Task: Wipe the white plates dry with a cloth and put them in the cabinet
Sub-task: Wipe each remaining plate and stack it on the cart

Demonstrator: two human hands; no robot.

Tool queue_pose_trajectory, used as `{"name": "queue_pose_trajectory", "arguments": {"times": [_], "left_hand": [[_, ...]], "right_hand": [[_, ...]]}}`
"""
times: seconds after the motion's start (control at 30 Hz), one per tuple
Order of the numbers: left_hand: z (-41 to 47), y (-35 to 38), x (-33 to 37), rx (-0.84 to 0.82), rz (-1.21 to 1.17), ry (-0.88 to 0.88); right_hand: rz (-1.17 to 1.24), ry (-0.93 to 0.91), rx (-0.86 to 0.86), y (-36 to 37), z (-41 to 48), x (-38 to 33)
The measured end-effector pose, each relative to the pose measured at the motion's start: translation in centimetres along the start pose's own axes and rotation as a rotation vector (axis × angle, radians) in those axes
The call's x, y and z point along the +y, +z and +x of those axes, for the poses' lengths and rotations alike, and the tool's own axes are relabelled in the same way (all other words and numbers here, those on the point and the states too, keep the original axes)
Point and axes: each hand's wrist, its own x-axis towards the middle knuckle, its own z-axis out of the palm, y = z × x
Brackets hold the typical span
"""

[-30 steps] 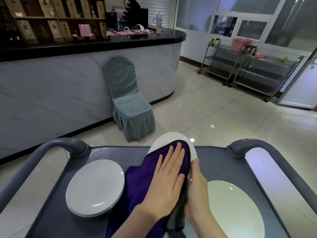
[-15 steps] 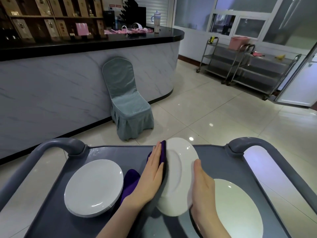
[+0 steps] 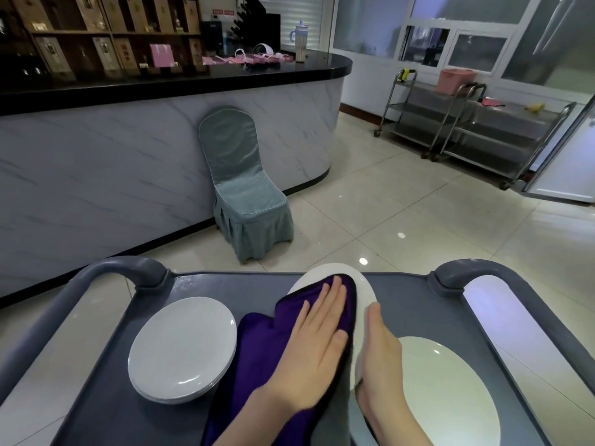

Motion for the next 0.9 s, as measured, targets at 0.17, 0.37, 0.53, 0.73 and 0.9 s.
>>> {"name": "queue_pose_trajectory", "arguments": {"times": [0.17, 0.37, 0.53, 0.73, 0.9], "left_hand": [[-0.7, -0.8, -1.0, -0.026, 0.007, -0.107], [-1.6, 1.2, -0.2, -0.123, 0.060, 0.013], [-1.1, 0.7, -2.2, -0.020, 0.001, -0.114], [-2.6, -0.2, -4.6, -0.059, -0.025, -0.321], [-1.8, -3.4, -2.6, 0.206, -0.929, -0.595]], "right_hand": [[0.018, -0.010, 0.057, -0.9, 0.6, -1.1], [0.023, 0.033, 0.066, -1.4, 0.0, -0.4], [-0.025, -0.005, 0.057, -1.6, 0.3, -1.5], [-0.315, -0.220, 0.027, -2.6, 2.0, -2.1], [-0.750, -0.514, -0.229, -1.2, 1.0, -0.4]]}}
